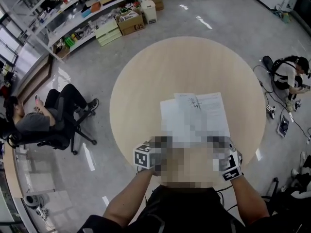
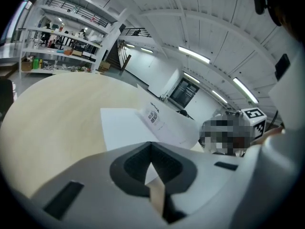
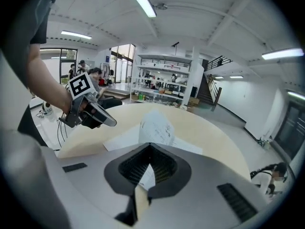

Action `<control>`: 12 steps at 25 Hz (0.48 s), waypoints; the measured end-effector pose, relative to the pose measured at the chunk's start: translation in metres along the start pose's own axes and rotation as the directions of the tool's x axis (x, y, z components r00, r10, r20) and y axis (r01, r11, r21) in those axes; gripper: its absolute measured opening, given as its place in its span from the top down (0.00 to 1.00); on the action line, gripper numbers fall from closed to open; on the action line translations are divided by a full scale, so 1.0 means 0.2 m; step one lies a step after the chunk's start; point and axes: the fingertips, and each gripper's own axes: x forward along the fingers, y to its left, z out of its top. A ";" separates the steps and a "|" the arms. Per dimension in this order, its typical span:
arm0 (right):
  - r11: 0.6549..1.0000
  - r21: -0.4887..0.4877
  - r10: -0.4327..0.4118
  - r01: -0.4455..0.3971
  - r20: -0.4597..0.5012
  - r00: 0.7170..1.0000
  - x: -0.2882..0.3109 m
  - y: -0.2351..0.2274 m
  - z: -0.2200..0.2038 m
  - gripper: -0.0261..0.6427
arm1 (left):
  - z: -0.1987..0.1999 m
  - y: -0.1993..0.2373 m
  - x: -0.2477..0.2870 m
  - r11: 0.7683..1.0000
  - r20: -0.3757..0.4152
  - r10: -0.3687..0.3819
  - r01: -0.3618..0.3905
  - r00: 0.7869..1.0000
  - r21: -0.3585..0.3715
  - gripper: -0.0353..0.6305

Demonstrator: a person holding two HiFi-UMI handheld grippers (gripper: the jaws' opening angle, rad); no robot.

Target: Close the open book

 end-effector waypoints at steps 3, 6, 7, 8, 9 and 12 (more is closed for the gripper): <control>0.997 0.071 -0.037 0.037 0.006 0.999 -0.05 -0.07 -0.10 0.96 | 0.01 -0.07 0.05 1.000 -0.018 -0.016 0.016 1.000 0.018 0.96; 0.987 0.145 -0.074 0.072 0.014 0.997 -0.09 -0.16 -0.18 0.96 | 0.02 -0.13 0.08 0.999 -0.026 -0.025 0.025 0.999 0.029 0.96; 0.982 0.169 -0.087 0.084 0.010 0.996 -0.10 -0.18 -0.21 0.96 | 0.02 -0.14 0.09 0.999 -0.031 -0.024 0.025 0.999 0.035 0.96; 0.975 0.198 -0.100 0.098 0.000 0.995 -0.09 -0.22 -0.25 0.96 | 0.01 -0.14 0.09 0.999 -0.037 -0.021 0.022 0.999 0.038 0.96; 0.966 0.233 -0.112 0.112 -0.016 0.994 -0.08 -0.25 -0.30 0.96 | 0.01 -0.14 0.09 0.999 -0.043 -0.017 0.018 0.999 0.040 0.96; 0.929 0.343 -0.117 0.143 -0.094 0.989 -0.02 -0.34 -0.48 0.96 | 0.00 -0.13 0.07 0.999 -0.051 -0.001 0.003 0.999 0.035 0.96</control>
